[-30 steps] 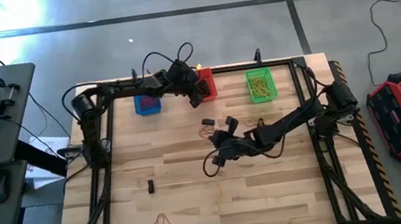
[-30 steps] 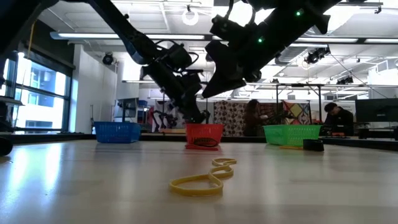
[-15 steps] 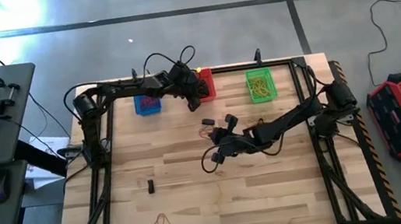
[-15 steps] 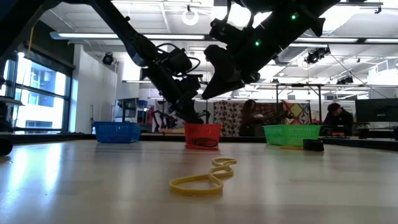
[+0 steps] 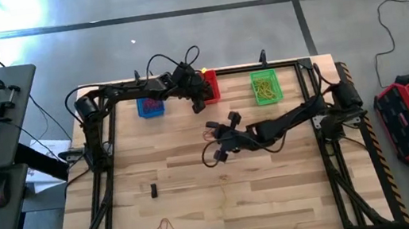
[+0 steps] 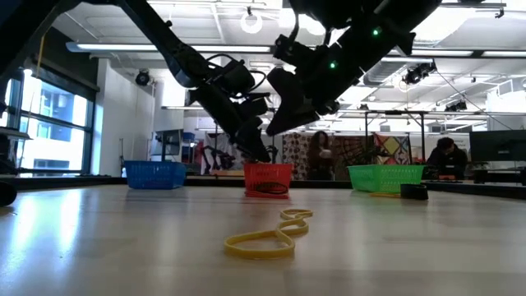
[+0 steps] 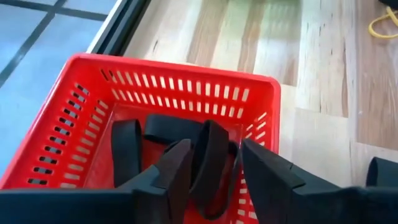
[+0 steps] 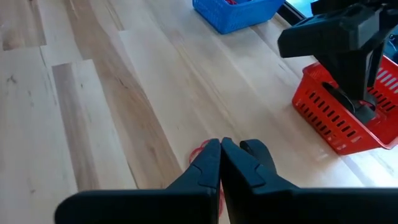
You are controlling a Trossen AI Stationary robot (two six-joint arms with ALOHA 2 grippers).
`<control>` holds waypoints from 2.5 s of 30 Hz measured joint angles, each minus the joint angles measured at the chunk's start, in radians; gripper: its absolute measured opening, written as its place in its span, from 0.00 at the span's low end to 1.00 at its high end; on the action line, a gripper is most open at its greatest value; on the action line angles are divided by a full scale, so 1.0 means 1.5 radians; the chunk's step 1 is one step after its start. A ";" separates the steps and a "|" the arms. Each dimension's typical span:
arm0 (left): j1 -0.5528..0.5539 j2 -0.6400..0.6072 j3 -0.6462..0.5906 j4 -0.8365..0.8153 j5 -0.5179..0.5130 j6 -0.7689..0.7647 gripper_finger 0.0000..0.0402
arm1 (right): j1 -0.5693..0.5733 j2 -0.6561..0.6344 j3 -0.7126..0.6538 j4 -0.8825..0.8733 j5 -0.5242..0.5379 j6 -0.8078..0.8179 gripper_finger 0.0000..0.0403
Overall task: Sort rubber bands into baskets
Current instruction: Put the yellow rubber band into the green bin
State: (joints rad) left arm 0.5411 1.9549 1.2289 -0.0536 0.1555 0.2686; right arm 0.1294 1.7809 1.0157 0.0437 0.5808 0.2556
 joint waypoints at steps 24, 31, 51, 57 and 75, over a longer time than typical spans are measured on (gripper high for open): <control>-0.090 -0.236 -0.276 0.352 0.018 -0.037 0.08 | -0.043 0.000 0.000 0.043 -0.187 -0.137 0.00; -0.145 -0.364 -0.417 0.423 0.018 -0.027 0.07 | -0.078 0.000 0.000 0.064 -0.249 -0.142 0.00; -0.219 -0.464 -0.509 0.433 0.088 -0.055 0.07 | -0.138 0.000 0.000 -0.019 -0.361 -0.200 0.00; -0.272 -0.464 -0.509 0.416 0.037 -0.051 0.07 | -0.138 0.000 0.000 -0.028 -0.360 -0.207 0.00; -0.380 -0.460 -0.509 0.398 0.030 -0.039 0.01 | 0.002 0.000 0.000 -0.082 -0.334 -0.021 0.00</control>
State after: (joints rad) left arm -0.0296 1.2644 0.4652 0.5439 0.2005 0.2106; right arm 0.1321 1.7805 1.0153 -0.0801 0.0792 0.2244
